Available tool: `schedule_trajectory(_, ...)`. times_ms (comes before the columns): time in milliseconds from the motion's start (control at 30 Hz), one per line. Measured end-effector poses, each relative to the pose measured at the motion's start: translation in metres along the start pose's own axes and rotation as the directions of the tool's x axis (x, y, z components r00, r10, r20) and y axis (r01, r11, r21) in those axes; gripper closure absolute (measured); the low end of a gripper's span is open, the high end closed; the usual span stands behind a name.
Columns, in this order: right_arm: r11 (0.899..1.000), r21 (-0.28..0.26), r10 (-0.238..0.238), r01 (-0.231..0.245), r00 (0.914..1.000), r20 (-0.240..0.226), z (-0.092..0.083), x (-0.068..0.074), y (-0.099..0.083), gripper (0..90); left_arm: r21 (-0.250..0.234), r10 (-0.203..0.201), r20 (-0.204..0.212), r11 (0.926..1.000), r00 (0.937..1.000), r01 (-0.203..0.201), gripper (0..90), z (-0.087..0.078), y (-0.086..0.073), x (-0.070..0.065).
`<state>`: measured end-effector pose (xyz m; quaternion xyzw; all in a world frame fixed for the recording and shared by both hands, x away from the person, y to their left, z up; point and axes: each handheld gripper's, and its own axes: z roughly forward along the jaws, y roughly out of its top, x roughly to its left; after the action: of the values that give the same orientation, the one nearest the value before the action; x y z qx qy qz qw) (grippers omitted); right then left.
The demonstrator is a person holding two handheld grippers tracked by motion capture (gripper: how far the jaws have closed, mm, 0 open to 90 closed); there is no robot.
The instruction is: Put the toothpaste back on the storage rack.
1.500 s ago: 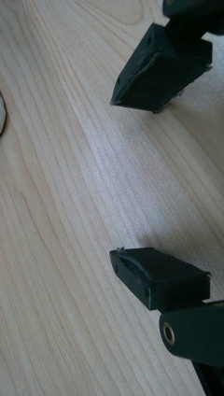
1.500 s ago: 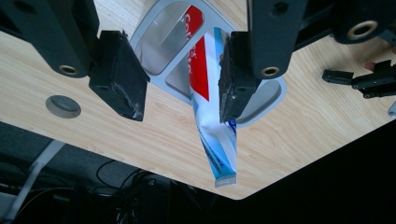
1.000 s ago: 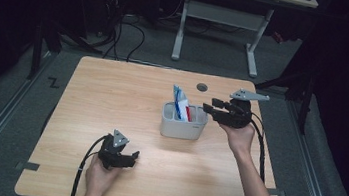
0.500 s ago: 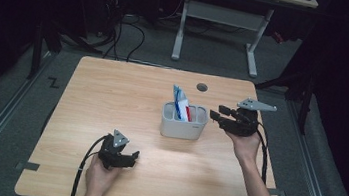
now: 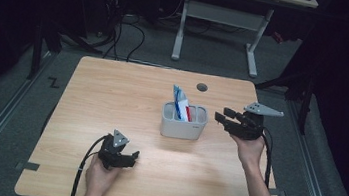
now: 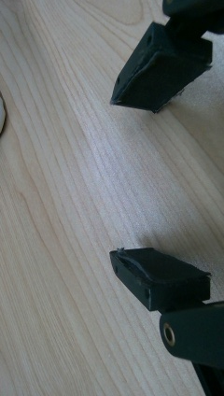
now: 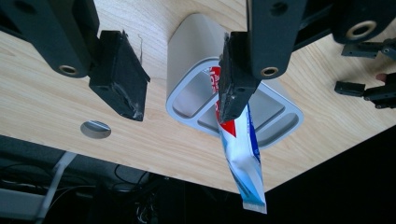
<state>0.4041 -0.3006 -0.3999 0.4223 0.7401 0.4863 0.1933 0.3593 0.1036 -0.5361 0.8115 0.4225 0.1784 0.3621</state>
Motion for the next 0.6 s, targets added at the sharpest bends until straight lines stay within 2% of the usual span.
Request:
schedule_trajectory(367, 1.0, -0.024, 0.017, -0.017, 0.9998, 0.011, -0.012, -0.004, -0.002, 52.4, 0.0, 0.0, 0.0, 1.0, 1.0, 0.0, 21.8, 0.0, 0.0, 0.0)
schedule_trajectory(600, 1.0, -0.03, -0.001, 0.001, 0.9996, 0.029, -0.021, -0.003, -0.004, 52.4, 0.0, 0.001, 0.0, 1.0, 1.0, -0.001, 21.7, 0.0, 0.0, 0.0)
